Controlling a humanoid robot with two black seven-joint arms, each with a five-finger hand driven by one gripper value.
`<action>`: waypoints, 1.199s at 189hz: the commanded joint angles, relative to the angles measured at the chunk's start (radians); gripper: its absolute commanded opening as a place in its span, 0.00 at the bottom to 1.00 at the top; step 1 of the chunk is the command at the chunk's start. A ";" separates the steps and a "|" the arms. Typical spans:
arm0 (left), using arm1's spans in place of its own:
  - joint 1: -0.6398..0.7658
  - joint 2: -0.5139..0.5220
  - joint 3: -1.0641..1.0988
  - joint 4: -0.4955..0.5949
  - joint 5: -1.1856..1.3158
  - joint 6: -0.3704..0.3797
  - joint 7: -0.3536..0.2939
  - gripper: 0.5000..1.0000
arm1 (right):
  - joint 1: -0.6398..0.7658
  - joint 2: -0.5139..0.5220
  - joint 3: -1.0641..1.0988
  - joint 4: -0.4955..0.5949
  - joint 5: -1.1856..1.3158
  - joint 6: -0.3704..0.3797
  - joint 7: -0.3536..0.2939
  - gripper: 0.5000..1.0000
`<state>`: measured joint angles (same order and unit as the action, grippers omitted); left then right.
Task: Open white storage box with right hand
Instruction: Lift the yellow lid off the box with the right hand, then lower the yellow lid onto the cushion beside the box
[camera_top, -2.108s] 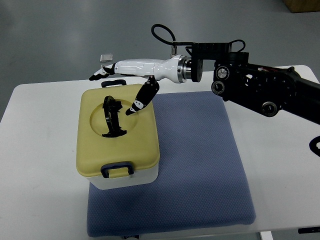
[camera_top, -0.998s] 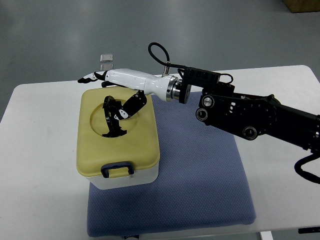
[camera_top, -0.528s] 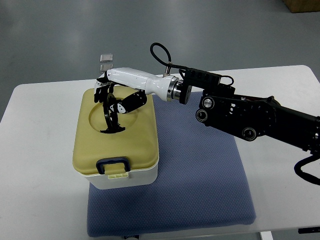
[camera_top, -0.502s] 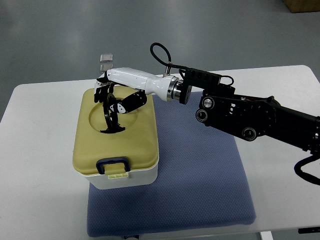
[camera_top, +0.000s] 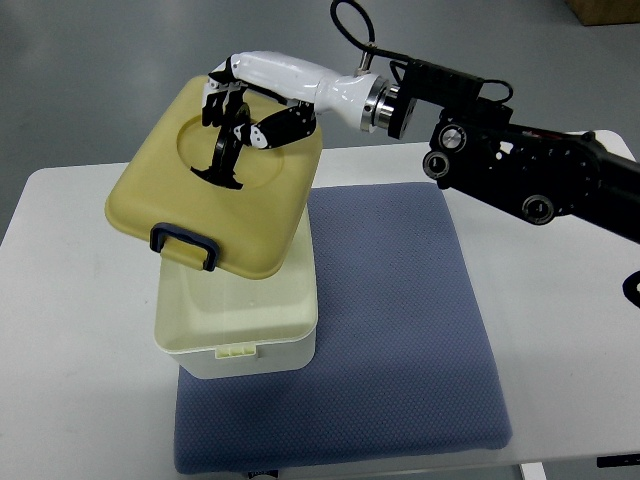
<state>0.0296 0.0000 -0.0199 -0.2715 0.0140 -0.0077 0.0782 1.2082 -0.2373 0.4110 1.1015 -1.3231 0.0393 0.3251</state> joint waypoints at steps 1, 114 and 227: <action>-0.001 0.000 0.000 0.000 0.001 0.000 0.000 1.00 | 0.008 -0.063 0.031 0.008 0.002 0.051 0.002 0.00; -0.004 0.000 0.003 -0.014 0.003 0.000 0.002 1.00 | -0.125 -0.543 -0.008 0.001 -0.011 0.240 0.063 0.00; -0.008 0.000 0.002 -0.014 0.003 0.000 0.003 1.00 | -0.338 -0.382 -0.035 -0.015 -0.016 0.071 0.066 0.00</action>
<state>0.0216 0.0000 -0.0173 -0.2854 0.0169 -0.0077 0.0804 0.8929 -0.6768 0.3772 1.0860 -1.3376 0.1377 0.3976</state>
